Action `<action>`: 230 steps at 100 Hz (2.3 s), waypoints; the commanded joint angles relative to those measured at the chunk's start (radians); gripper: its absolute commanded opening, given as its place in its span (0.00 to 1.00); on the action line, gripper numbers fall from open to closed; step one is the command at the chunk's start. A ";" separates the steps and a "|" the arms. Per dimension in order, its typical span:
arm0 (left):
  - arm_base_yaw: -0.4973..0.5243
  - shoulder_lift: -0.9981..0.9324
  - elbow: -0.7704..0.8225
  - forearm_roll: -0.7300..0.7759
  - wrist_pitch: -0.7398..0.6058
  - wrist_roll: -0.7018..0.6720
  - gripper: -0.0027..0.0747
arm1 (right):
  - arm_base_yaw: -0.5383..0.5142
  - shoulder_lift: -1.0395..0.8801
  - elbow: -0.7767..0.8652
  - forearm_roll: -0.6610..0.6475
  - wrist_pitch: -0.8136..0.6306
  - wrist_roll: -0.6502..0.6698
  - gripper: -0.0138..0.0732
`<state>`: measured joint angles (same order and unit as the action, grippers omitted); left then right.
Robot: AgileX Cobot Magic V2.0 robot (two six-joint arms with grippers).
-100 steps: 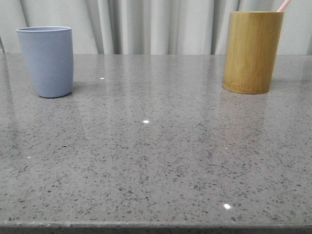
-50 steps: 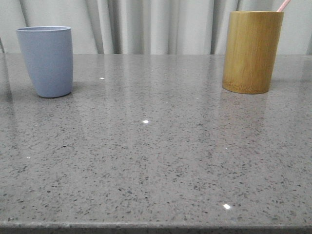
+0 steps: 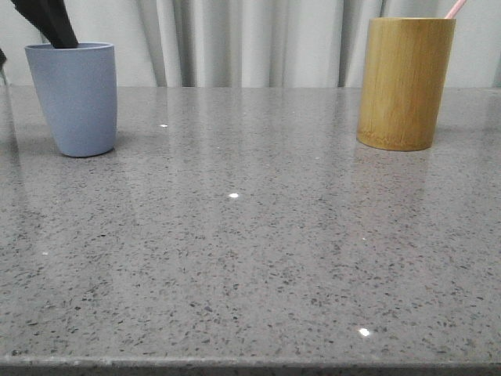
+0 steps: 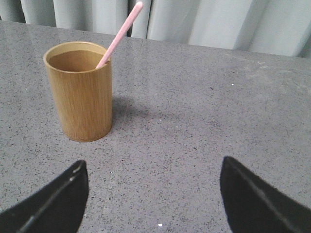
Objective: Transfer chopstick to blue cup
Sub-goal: 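Grasp the light blue cup rim with the left gripper and lift, then carry the blue cup toward the bamboo cup and set it down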
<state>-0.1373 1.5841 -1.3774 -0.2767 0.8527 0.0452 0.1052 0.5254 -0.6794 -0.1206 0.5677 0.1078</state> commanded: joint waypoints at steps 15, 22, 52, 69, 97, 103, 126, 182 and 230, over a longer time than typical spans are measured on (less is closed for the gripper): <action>-0.042 -0.026 -0.035 -0.029 -0.075 0.005 0.54 | -0.006 0.010 -0.037 -0.006 -0.081 0.004 0.80; -0.044 -0.026 -0.035 -0.029 -0.077 0.005 0.42 | -0.006 0.010 -0.037 -0.006 -0.081 0.004 0.80; -0.045 -0.026 -0.047 -0.029 -0.065 0.011 0.01 | -0.006 0.010 -0.037 -0.006 -0.081 0.004 0.80; -0.059 -0.026 -0.124 -0.052 0.001 0.011 0.01 | -0.006 0.010 -0.037 -0.006 -0.081 0.004 0.80; -0.190 0.054 -0.293 -0.011 0.065 0.013 0.01 | -0.006 0.010 -0.037 -0.006 -0.081 0.004 0.80; -0.219 0.091 -0.342 0.008 0.094 0.013 0.01 | -0.006 0.010 -0.037 -0.006 -0.081 0.004 0.80; -0.312 0.214 -0.502 0.044 0.154 0.013 0.01 | -0.006 0.010 -0.037 -0.006 -0.081 0.004 0.80; -0.390 0.306 -0.552 0.132 0.172 0.013 0.01 | -0.006 0.010 -0.037 -0.006 -0.082 0.004 0.80; -0.390 0.306 -0.553 0.129 0.180 0.015 0.53 | -0.006 0.010 -0.037 -0.006 -0.083 0.004 0.80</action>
<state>-0.5165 1.9407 -1.8955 -0.1375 1.0633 0.0603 0.1052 0.5254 -0.6794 -0.1176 0.5665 0.1095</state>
